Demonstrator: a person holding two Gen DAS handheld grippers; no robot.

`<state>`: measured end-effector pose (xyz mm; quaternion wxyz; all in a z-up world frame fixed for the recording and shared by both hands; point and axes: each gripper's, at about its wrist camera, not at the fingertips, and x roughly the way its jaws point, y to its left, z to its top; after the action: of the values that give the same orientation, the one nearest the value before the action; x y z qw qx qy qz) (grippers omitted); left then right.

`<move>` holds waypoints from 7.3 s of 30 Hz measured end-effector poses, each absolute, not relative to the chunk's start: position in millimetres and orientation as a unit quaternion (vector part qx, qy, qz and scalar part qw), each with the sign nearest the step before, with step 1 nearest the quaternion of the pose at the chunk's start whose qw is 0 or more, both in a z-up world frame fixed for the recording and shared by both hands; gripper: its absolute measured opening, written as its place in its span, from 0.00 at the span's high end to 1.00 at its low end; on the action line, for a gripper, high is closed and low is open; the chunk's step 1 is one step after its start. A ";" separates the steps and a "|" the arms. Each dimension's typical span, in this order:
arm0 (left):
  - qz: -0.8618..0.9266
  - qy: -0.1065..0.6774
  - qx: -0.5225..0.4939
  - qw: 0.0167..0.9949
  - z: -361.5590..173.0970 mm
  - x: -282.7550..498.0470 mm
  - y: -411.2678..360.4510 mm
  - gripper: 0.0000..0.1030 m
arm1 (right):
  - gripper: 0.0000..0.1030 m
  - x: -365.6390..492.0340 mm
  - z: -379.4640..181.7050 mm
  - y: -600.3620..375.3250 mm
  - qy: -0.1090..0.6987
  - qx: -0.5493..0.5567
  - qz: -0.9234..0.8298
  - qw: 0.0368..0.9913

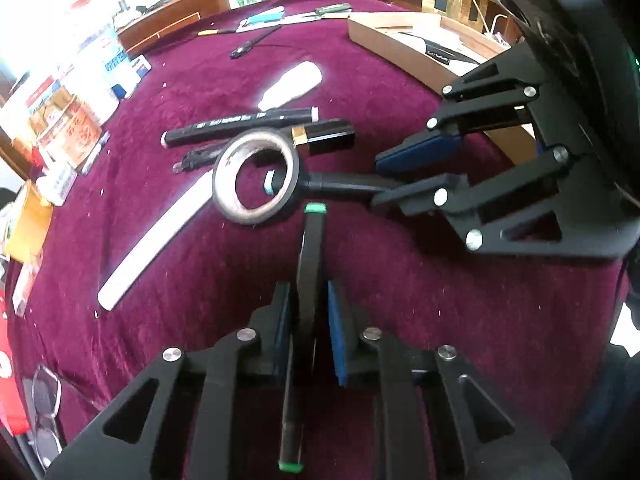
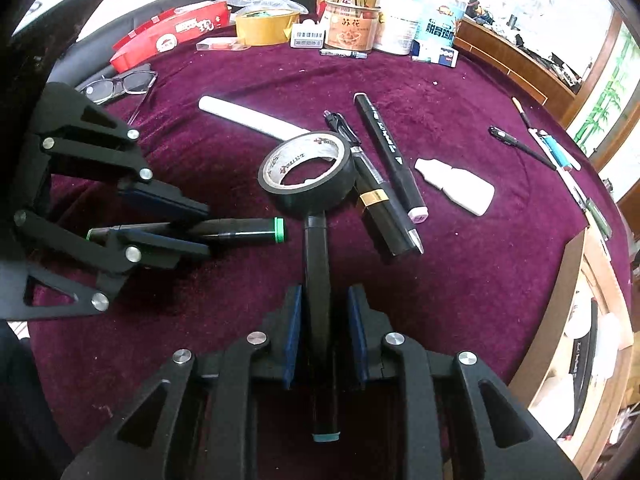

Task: Organize rigid objects
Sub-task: 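Grasp a green-capped black marker with the left gripper while the right grasps a blue-tipped marker, then lift and carry both black markers to the cardboard tray, then lower both markers into the tray and open both grippers, then grasp the white tube with the left gripper while the right moves to the tape roll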

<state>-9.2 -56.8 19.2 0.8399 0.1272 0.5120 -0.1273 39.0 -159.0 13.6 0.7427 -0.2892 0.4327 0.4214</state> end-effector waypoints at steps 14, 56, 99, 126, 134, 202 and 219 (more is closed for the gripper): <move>-0.148 0.483 0.068 0.861 34.6 -26.6 -40.9 0.88 | 0.88 47.8 42.1 -183.3 0.425 -0.215 0.446 0.758; -0.171 0.409 -0.038 0.896 92.1 -3.2 -36.3 0.88 | 0.88 82.9 79.7 -228.1 0.412 -0.081 0.462 0.781; -0.384 0.466 -0.044 0.796 87.2 78.4 -234.8 0.88 | 0.88 191.3 66.9 -429.9 0.443 0.041 0.107 0.889; -0.365 0.513 -0.107 0.770 55.8 134.0 -272.1 0.87 | 0.88 197.8 41.1 -434.8 0.495 0.025 0.082 0.865; -0.355 0.526 -0.125 0.763 44.7 133.0 -265.5 0.88 | 0.88 199.4 38.4 -446.7 0.501 0.061 0.090 0.859; -0.109 0.441 0.015 0.891 81.0 10.7 4.6 0.45 | 0.67 189.3 74.8 -436.6 0.407 0.154 0.173 0.883; -0.103 0.478 0.100 0.866 17.3 52.5 19.7 0.72 | 0.65 172.4 90.6 -398.0 0.380 0.109 0.265 0.879</move>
<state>52.5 19.7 17.3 0.8664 0.1002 0.4782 -0.1031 172.4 -398.0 90.6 0.8794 0.1087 0.3802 0.2652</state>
